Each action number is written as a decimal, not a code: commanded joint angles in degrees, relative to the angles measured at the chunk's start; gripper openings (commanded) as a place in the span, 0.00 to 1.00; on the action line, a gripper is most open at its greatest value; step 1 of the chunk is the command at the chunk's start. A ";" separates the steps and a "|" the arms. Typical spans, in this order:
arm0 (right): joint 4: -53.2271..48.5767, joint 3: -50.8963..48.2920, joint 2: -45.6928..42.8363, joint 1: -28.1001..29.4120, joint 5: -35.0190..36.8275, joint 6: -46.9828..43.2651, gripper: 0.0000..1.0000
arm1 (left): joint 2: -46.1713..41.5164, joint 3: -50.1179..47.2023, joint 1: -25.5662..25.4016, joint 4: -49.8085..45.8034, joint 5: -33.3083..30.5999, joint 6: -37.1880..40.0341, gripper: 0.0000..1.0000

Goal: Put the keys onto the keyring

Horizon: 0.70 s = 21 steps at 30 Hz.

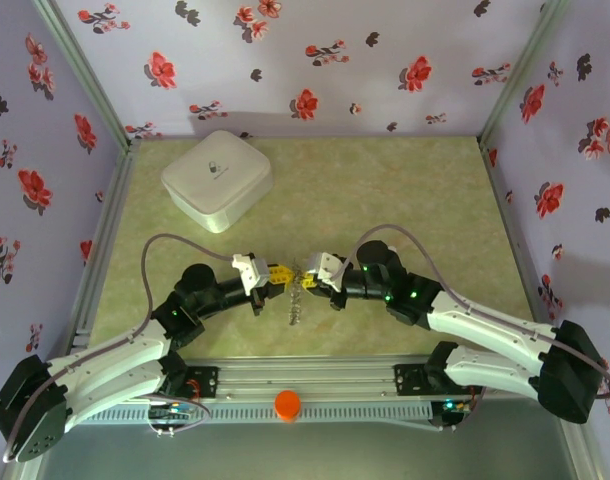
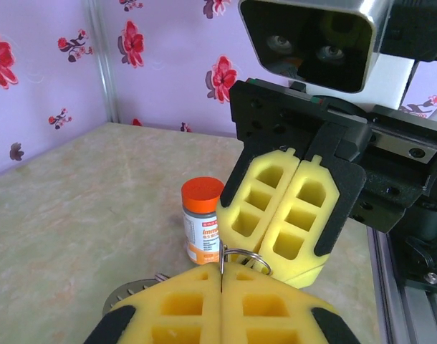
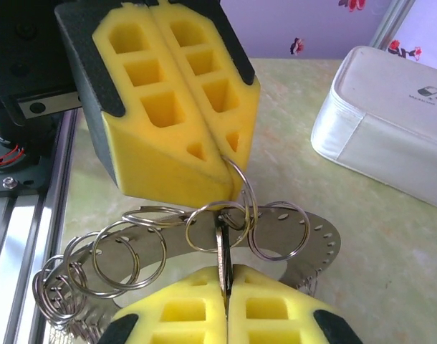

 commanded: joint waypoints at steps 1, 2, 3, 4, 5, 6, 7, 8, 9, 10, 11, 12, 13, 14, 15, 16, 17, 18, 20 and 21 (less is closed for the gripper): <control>-2.45 1.95 0.11 0.49 1.41 -1.30 0.00 | -0.43 -0.01 -0.38 4.44 1.69 -0.23 0.00; -3.53 2.12 0.16 0.52 1.73 -1.79 0.00 | -0.43 0.10 -0.38 4.44 2.02 -0.67 0.00; -4.28 2.10 0.23 0.50 2.00 -2.29 0.00 | -0.33 0.88 -0.40 4.00 2.99 -0.82 0.00; -4.63 1.89 0.25 0.54 2.14 -2.66 0.00 | -0.22 1.60 -0.44 3.96 4.01 -0.91 0.00; -5.06 1.83 0.34 0.51 2.11 -2.86 0.00 | -0.07 2.28 -0.55 3.88 4.90 -1.10 0.00; -5.55 1.82 0.63 0.49 1.84 -2.92 0.00 | 0.01 2.92 -0.60 3.95 5.27 -1.12 0.00; -6.06 1.92 0.89 0.61 1.37 -2.92 0.00 | 0.08 3.22 -0.63 3.92 5.45 -0.94 0.00; -6.62 2.18 1.11 0.68 0.85 -2.87 0.00 | 0.11 3.41 -0.73 3.83 5.47 -0.51 0.00; -7.08 2.40 1.31 0.92 0.52 -2.81 0.00 | 0.07 3.42 -0.69 3.61 5.52 0.17 0.00; -7.37 2.49 1.40 1.14 0.39 -2.78 0.00 | 0.25 3.42 -0.88 3.34 5.48 0.89 0.00; -7.71 2.61 1.58 1.27 0.43 -2.87 0.00 | 0.41 3.51 -0.90 2.98 5.47 1.41 0.00; -8.03 2.71 1.74 1.47 0.43 -3.04 0.00 | 0.63 3.59 -1.04 2.77 5.52 1.76 0.00; -8.21 2.76 1.75 1.52 0.55 -3.13 0.00 | 0.89 3.60 -1.21 2.82 5.56 2.05 0.00; -8.23 2.73 1.75 1.60 0.77 -3.18 0.00 | 1.14 3.72 -1.30 2.71 5.48 2.32 0.00; -8.35 2.78 1.45 1.62 0.98 -3.15 0.00 | 1.47 3.78 -1.55 2.73 5.56 2.56 0.00; -8.28 2.56 1.05 1.59 1.25 -3.09 0.01 | 1.59 3.82 -1.61 2.73 5.49 2.81 0.00; -8.03 2.25 0.32 1.59 1.64 -2.90 0.04 | 1.59 3.86 -1.68 2.56 5.52 3.17 0.00; -7.79 1.80 -0.70 1.54 2.10 -2.74 0.08 | 1.54 3.77 -1.70 2.42 5.43 3.60 0.00; -7.67 0.79 -2.84 1.50 3.52 -2.42 0.19 | 1.55 3.38 -1.70 2.38 5.45 4.31 0.00; -7.95 0.29 -4.18 1.50 4.27 -2.21 0.22 | 1.58 3.18 -1.71 2.40 5.40 4.74 0.00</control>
